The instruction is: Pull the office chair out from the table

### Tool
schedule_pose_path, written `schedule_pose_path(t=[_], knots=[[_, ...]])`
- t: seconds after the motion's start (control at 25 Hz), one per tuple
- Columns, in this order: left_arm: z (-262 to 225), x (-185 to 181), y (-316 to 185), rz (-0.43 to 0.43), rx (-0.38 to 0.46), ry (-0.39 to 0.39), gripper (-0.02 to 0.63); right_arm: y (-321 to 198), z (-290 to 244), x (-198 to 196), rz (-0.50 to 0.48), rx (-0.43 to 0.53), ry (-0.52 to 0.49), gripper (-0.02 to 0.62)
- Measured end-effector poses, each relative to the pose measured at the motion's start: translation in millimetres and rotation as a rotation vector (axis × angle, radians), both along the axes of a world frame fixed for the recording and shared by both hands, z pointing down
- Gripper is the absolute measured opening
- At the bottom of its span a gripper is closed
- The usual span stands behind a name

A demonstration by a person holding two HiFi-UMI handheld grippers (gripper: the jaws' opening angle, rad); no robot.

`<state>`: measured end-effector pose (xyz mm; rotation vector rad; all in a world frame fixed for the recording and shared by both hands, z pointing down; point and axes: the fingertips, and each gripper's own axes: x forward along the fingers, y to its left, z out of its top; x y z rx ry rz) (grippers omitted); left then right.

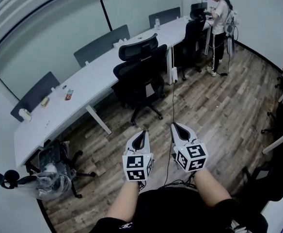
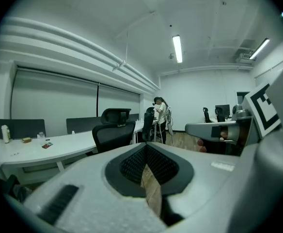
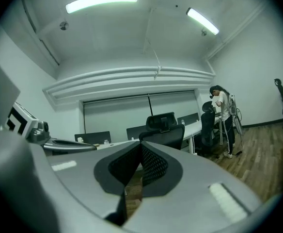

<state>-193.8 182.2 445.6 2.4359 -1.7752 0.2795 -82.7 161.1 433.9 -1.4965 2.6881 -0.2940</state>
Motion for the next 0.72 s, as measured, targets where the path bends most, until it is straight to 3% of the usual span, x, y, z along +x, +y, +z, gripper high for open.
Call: schedule_pose_path(t=[0.32, 0.72], knots=[[9, 39, -24, -0.005, -0.007, -0.003, 0.009, -24, 14, 38, -0.015, -0.023, 0.031, 0.005], [15, 43, -64, -0.023, 0.001, -0.021, 0.009, -63, 26, 48, -0.027, -0.025, 0.045, 0.005]])
